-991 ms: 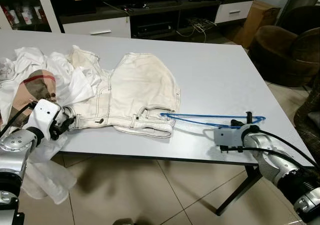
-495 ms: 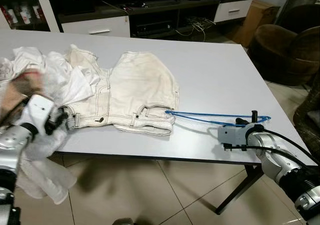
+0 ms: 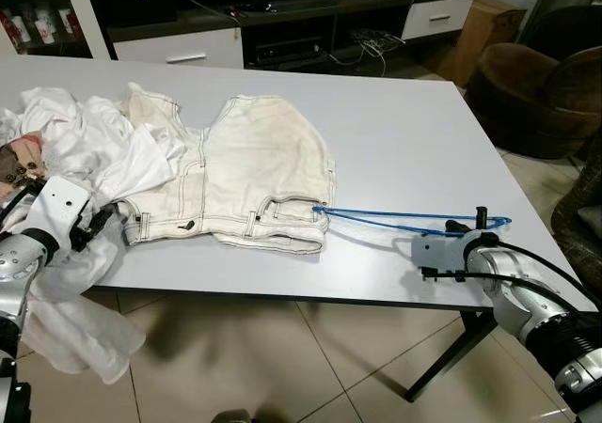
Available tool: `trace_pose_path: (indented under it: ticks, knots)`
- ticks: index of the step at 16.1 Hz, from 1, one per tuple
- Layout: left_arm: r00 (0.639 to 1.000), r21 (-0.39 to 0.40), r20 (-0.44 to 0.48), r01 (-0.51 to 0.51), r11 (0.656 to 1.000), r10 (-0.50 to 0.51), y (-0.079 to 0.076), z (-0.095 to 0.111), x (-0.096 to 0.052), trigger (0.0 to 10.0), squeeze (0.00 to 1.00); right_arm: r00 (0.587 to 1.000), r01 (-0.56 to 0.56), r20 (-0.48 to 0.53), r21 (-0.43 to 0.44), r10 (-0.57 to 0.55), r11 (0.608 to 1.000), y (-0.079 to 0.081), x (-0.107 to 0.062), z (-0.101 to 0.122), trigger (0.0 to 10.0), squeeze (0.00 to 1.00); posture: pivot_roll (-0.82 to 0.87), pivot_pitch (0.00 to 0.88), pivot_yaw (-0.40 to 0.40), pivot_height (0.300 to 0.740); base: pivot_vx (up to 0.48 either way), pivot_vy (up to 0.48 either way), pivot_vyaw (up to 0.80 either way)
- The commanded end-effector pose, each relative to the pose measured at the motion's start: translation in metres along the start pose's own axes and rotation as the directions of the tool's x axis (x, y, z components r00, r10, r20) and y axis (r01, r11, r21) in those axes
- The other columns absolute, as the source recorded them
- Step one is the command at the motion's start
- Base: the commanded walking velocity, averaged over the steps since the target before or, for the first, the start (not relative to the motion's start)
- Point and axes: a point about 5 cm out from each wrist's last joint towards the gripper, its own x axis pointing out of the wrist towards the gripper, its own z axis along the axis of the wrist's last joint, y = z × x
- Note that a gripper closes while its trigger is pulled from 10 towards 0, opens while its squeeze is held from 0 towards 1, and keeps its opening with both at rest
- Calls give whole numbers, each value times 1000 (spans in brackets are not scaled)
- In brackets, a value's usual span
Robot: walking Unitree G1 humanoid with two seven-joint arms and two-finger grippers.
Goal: Hang hanger
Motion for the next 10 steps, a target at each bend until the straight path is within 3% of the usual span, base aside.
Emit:
trace_pose_path:
  ticks: [1,4,7,10]
  knots:
    - [990,-4,140,-21,1000,22,0,26,8,10000,0,1000,-11,1,33,11,999,1,-1,0,10000,0,129,5,-2,740,0,0,0]
    - [895,-101,445,18,995,28,-15,75,13,10000,0,999,8,38,98,-11,995,-6,-4,6,10000,0,129,5,-2,740,0,0,0]
    - [852,-53,510,171,984,-120,-46,86,16,10000,0,996,7,82,187,-22,982,-9,-7,14,10000,0,118,2,12,740,0,0,0]
    - [838,-20,505,251,968,-207,-69,83,18,10000,0,985,26,152,360,-87,933,-30,-14,23,10000,0,115,0,20,740,0,0,0]
